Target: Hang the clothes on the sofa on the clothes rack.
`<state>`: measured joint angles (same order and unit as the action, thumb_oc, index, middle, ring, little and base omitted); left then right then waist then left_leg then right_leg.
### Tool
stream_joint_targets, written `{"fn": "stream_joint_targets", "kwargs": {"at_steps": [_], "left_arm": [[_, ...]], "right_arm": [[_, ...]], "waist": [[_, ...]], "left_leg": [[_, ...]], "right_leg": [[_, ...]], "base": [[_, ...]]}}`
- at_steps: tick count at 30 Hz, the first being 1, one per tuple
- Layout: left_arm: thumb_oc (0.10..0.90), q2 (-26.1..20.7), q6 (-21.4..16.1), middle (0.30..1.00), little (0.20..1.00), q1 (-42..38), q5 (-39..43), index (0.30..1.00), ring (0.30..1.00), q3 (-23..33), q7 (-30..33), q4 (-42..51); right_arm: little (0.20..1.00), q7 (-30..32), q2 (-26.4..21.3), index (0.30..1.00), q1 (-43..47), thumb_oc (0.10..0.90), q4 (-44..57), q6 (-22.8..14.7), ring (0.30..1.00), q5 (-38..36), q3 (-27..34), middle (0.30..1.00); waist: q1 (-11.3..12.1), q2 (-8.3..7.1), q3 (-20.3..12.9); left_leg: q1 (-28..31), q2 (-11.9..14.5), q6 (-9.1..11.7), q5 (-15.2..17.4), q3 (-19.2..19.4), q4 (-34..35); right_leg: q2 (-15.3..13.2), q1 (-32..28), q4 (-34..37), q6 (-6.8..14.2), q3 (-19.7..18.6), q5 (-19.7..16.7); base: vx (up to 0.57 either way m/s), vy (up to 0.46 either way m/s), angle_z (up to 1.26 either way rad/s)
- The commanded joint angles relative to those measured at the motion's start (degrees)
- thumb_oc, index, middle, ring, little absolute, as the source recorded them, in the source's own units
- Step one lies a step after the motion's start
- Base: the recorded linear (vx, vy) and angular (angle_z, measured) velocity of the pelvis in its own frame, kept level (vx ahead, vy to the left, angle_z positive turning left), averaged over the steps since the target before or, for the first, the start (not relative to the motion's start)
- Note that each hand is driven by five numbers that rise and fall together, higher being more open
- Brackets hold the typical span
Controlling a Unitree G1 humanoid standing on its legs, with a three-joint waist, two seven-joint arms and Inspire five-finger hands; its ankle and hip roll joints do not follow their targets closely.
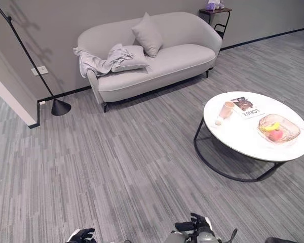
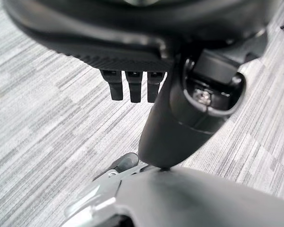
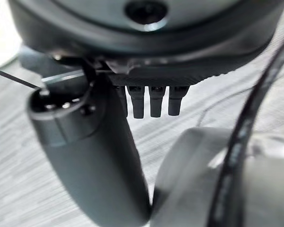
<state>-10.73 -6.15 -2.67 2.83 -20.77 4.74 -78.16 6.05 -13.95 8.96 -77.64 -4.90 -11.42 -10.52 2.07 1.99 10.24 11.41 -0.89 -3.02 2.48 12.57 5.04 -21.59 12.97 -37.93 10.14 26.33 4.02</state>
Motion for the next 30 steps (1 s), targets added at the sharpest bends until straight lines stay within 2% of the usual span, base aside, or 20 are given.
{"fn": "stream_joint_targets", "kwargs": {"at_steps": [1,2,3,4,6,8,10,12,16,18,19,20,21,23,24,26,27,28,29,30], "left_arm": [[0.800,4.9,-1.2,0.900,0.900,-0.6,1.4,0.900,0.900,0.0,-1.5,-2.1],[0.800,5.0,-1.4,0.900,0.900,-1.1,0.1,0.900,0.900,-0.7,-1.6,-2.2],[0.800,4.9,-1.4,0.900,0.900,-1.5,-0.7,0.900,0.900,-1.1,-1.5,-2.3],[0.800,4.9,-1.5,0.900,0.900,-1.5,-0.7,0.900,0.900,-1.1,-1.5,-2.3],[0.800,4.8,-1.8,0.900,0.900,-2.2,-3.6,0.900,0.900,-3.2,-1.8,-1.6],[0.800,4.7,-1.8,0.900,0.900,-2.4,-4.5,0.900,0.900,-3.8,-2.3,-1.5],[0.800,4.8,-1.7,0.900,0.900,-2.1,-5.2,0.900,0.900,-3.9,-2.9,-2.4],[0.800,4.9,-1.6,0.900,0.900,-1.3,-5.4,0.900,0.900,-3.9,-2.8,-2.6],[0.800,4.9,-2.0,0.900,0.900,-1.7,-5.2,0.900,0.900,-4.7,-2.3,-0.8],[0.800,4.5,-2.2,0.900,0.900,-2.5,-5.4,0.900,0.900,-5.6,-2.0,0.9],[0.800,4.2,-2.2,0.900,0.900,-3.2,-4.5,0.900,0.900,-5.5,-1.9,2.1],[0.800,3.7,-2.4,0.900,0.900,-4.5,-2.1,0.900,0.900,-5.3,-1.3,3.8],[0.800,3.7,-2.4,0.900,0.900,-4.5,-2.1,0.900,0.900,-5.3,-1.3,3.9],[0.800,3.5,-2.6,0.900,0.900,-5.7,-2.1,0.900,0.900,-5.8,-0.5,4.3],[0.800,2.7,-3.2,0.900,0.900,-6.0,-1.3,0.900,0.900,-4.8,0.6,4.2],[0.800,2.6,-3.2,0.900,0.900,-6.0,-1.3,0.900,0.900,-4.8,0.6,4.2],[0.800,1.6,-3.8,0.900,0.900,-5.6,1.5,0.900,0.900,-1.8,2.6,5.2],[0.800,1.4,-4.0,0.900,0.900,-5.1,2.4,0.900,0.900,-0.5,3.4,5.1],[0.800,1.2,-4.0,0.900,0.900,-4.8,3.1,0.900,0.900,0.7,3.7,4.4],[0.800,1.0,-4.0,0.900,0.900,-4.0,4.1,0.900,0.900,2.1,3.7,3.7]], "right_arm": [[0.900,-0.3,3.1,0.900,-7.7,0.800,-7.6,3.9,0.900,4.2,-3.1,0.900],[0.900,-0.1,2.7,0.900,-7.4,0.800,-7.9,4.1,0.900,4.2,-2.3,0.900],[0.900,-0.3,2.6,0.900,-7.4,0.800,-8.0,4.3,0.900,4.1,-2.1,0.900],[0.900,-0.3,2.6,0.900,-7.4,0.800,-8.0,4.3,0.900,4.1,-2.1,0.900],[0.900,-0.7,2.2,0.900,-7.4,0.800,-8.4,4.8,0.900,4.3,-0.9,0.900],[0.900,-1.0,2.1,0.900,-7.7,0.800,-8.7,4.8,0.900,3.9,-0.2,0.900],[0.900,-1.5,2.4,0.900,-8.1,0.800,-9.1,4.8,0.900,3.6,0.2,0.900],[0.900,-1.7,2.1,0.900,-8.0,0.800,-9.1,4.6,0.900,3.7,0.3,0.900],[0.900,-1.0,1.2,0.900,-6.9,0.800,-7.4,3.2,0.900,5.5,-2.9,0.900],[0.900,0.2,0.5,0.900,-4.3,0.800,-6.6,2.6,0.900,5.2,-3.8,0.900],[0.900,0.9,0.0,0.900,-2.8,0.800,-6.0,2.3,0.900,4.6,-4.1,0.900],[0.900,1.9,-1.4,0.900,-0.1,0.800,-4.9,2.0,0.900,3.8,-4.4,0.900],[0.900,1.9,-1.4,0.900,0.0,0.800,-4.9,2.0,0.900,3.8,-4.3,0.900],[0.900,2.5,-2.3,0.900,2.8,0.800,-3.8,1.9,0.900,4.5,-6.1,0.900],[0.900,2.9,-1.9,0.900,3.6,0.800,-1.8,1.2,0.900,5.0,-7.8,0.900],[0.900,2.9,-1.9,0.900,3.6,0.800,-1.7,1.3,0.900,5.0,-7.8,0.900],[0.900,3.0,-1.2,0.900,3.9,0.800,0.5,0.4,0.900,4.7,-9.5,0.900],[0.900,2.8,-0.8,0.900,3.7,0.800,1.1,0.2,0.900,5.0,-10.4,0.900],[0.900,2.6,-0.4,0.900,3.3,0.800,1.5,-0.2,0.900,5.5,-11.0,0.900],[0.900,2.3,0.2,0.900,2.7,0.800,1.5,-0.5,0.900,6.2,-11.8,0.900]], "waist": [[-0.9,1.81,-0.4],[-1.5,1.37,-0.4],[-1.7,1.29,-0.4],[-1.7,1.34,-0.4],[-2.2,1.75,-0.5],[-2.5,1.55,-1.0],[-2.6,0.41,-2.1],[-3.4,1.01,-3.4],[-3.1,3.29,-4.8],[-2.3,4.04,-5.0],[-1.7,4.07,-4.6],[-0.1,3.24,-3.3],[-0.1,3.34,-3.2],[1.4,1.96,-1.5],[3.2,0.46,-1.0],[3.2,0.37,-1.1],[5.4,-1.21,-1.3],[6.3,-1.49,-1.5],[7.3,-1.22,-1.6],[8.6,-0.87,-1.9]], "left_leg": [[1.3,-2.9,0.7,4.4,-2.1,0.0],[1.8,-2.6,2.4,5.4,-2.8,0.0],[2.1,-2.2,3.2,5.8,-3.1,0.0],[2.1,-2.1,3.2,5.9,-3.1,0.0],[4.3,-0.2,4.9,7.7,-3.1,0.0],[6.2,0.2,5.6,9.4,-3.8,0.0],[7.2,0.5,6.5,10.2,-4.7,0.0],[8.4,3.6,8.0,9.5,-4.5,0.0],[5.6,10.7,12.1,0.3,-5.8,-8.4],[1.3,13.5,14.1,-4.4,-5.3,-19.4],[-2.3,15.1,14.7,-6.7,-5.6,-27.3],[-7.0,18.4,13.9,-11.5,-4.8,-37.4],[-7.1,18.5,13.9,-11.4,-4.9,-37.6],[-9.4,20.2,12.2,-8.9,-1.0,-39.9],[-13.5,19.3,11.5,-5.9,0.8,-37.8],[-13.5,19.2,11.4,-5.8,0.9,-37.8],[-20.9,15.7,9.5,-1.9,3.1,-31.1],[-23.1,13.7,8.7,-1.9,3.6,-25.7],[-25.0,11.8,8.7,-4.1,3.6,-19.7],[-25.7,9.7,9.2,-9.5,3.0,-10.9]], "right_leg": [[2.1,-2.6,19.6,-0.2,1.0,-9.5],[1.4,-2.8,34.4,1.4,0.5,-14.1],[0.6,-2.6,38.5,2.1,-0.2,-15.5],[0.7,-2.8,38.8,2.1,-0.1,-15.7],[-3.4,0.1,42.9,4.0,-1.9,-18.1],[-4.5,0.1,42.9,4.8,-2.6,-18.7],[-4.9,-2.0,42.9,4.9,0.4,-21.2],[-2.7,-2.9,42.9,4.8,0.7,-21.1],[4.1,-4.2,42.9,2.2,2.0,-18.0],[7.9,-5.9,42.9,0.2,2.0,-13.5],[9.7,-7.1,42.9,-1.8,2.5,-11.1],[11.7,-10.2,42.9,-4.5,3.5,-7.9],[11.8,-10.3,42.9,-4.6,3.5,-7.9],[13.0,-13.1,42.9,-5.4,2.7,-5.5],[13.4,-15.0,42.9,-5.4,1.3,-3.9],[13.3,-14.9,42.9,-5.4,1.2,-3.9],[13.5,-16.8,42.9,-5.1,0.3,-1.8],[13.9,-17.4,42.9,-5.0,-0.2,-0.8],[15.2,-18.3,42.9,-4.9,-0.8,-0.1],[16.5,-19.7,42.9,-4.9,-1.2,1.0]], "base": [[0.24,-0.204,0.25],[0.35,-0.255,0.20],[0.28,-0.184,0.27],[0.33,-0.129,0.28],[0.45,-0.131,0.32],[0.48,-0.116,0.13],[0.50,-0.192,0.33],[0.56,-0.244,0.54],[0.41,-0.249,0.13],[0.39,-0.274,-0.17],[0.40,-0.391,-0.50],[0.24,-0.299,-0.63],[0.27,-0.277,-0.58],[0.33,-0.174,-0.91],[0.33,-0.112,-0.60],[0.24,-0.039,0.12],[0.35,0.013,0.12],[0.48,0.050,0.19],[0.39,0.096,0.14],[0.45,0.103,-0.02]]}}
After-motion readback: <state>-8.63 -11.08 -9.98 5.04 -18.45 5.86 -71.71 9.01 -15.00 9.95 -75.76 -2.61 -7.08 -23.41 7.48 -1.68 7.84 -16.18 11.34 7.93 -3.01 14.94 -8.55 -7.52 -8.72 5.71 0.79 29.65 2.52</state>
